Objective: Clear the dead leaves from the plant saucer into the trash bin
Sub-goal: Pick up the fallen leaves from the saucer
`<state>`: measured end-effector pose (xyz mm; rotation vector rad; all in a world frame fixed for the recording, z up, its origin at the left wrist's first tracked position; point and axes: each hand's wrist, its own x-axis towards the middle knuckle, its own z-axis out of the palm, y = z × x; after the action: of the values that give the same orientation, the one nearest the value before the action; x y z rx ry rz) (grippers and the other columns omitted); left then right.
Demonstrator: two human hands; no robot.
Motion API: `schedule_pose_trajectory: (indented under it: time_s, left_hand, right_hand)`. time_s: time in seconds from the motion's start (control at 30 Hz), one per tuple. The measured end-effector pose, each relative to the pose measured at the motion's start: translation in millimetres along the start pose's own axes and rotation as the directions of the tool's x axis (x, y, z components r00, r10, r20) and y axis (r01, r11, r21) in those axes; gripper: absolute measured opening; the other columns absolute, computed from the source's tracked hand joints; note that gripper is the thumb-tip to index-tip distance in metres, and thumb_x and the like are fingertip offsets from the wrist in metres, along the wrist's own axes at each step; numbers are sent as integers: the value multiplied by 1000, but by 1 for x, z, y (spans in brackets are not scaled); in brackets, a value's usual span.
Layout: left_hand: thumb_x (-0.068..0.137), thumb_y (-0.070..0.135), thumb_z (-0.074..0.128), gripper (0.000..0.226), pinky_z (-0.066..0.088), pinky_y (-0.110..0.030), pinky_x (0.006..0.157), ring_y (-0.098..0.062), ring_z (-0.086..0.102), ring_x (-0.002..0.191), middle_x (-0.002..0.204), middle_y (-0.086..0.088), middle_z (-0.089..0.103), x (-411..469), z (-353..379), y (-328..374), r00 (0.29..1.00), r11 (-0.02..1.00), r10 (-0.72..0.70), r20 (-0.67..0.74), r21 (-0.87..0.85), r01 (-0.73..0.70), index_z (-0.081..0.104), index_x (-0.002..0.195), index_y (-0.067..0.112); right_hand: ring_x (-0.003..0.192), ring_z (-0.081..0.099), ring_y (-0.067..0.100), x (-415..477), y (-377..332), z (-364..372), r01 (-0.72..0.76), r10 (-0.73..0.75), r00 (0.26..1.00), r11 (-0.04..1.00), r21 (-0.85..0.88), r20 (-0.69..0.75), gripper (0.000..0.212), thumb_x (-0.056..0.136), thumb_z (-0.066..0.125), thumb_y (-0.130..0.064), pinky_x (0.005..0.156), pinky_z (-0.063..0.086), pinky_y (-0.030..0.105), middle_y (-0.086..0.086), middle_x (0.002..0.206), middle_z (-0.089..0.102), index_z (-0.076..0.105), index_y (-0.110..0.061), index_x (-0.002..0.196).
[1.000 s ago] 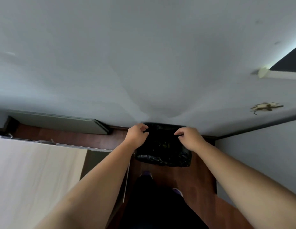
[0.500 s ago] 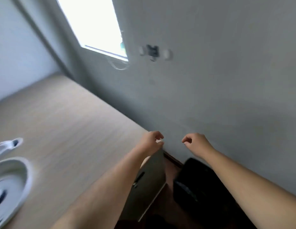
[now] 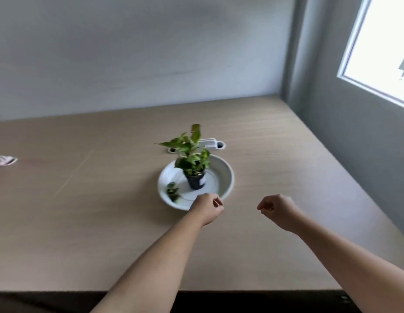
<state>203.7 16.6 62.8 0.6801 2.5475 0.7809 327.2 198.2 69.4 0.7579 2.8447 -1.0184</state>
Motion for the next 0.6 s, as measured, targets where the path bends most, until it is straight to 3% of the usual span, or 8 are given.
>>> schedule_pose_trajectory:
  time_s: [0.23, 0.4, 0.5, 0.6]
  left_hand:
    - [79, 10, 63, 17, 43, -20, 73, -23, 61, 86, 105, -11, 70, 48, -70, -110, 992, 992, -121, -25, 19, 122, 69, 94, 11]
    - [79, 11, 61, 27, 41, -19, 82, -23, 60, 106, 115, -7, 65, 75, -98, -156, 997, 978, -53, 59, 206, 40, 69, 104, 14]
    - [76, 8, 65, 30, 42, -22, 96, -23, 58, 112, 118, -6, 63, 91, -107, -172, 987, 964, -9, 163, 265, -35, 69, 105, 14]
    - [76, 12, 65, 30, 42, -32, 102, -20, 58, 113, 115, -1, 66, 104, -111, -176, 980, 927, 42, 196, 358, -111, 70, 105, 18]
  right_hand:
    - [78, 61, 15, 76, -93, 74, 94, -90, 990, 995, -36, 106, 24, 79, 56, -7, 69, 40, 17, 3, 91, 73, 73, -14, 94]
    - [74, 57, 15, 107, -120, 116, 101, -86, 979, 992, -72, 183, 24, 83, 54, -5, 67, 45, 22, 3, 81, 67, 72, -11, 97]
    - [86, 64, 23, 122, -126, 134, 106, -71, 966, 985, -133, 247, 22, 81, 59, -9, 76, 52, 30, 7, 98, 70, 70, -13, 101]
    - [92, 62, 24, 134, -128, 148, 115, -50, 954, 972, -205, 296, 26, 79, 68, -19, 72, 47, 27, 7, 103, 65, 67, -15, 105]
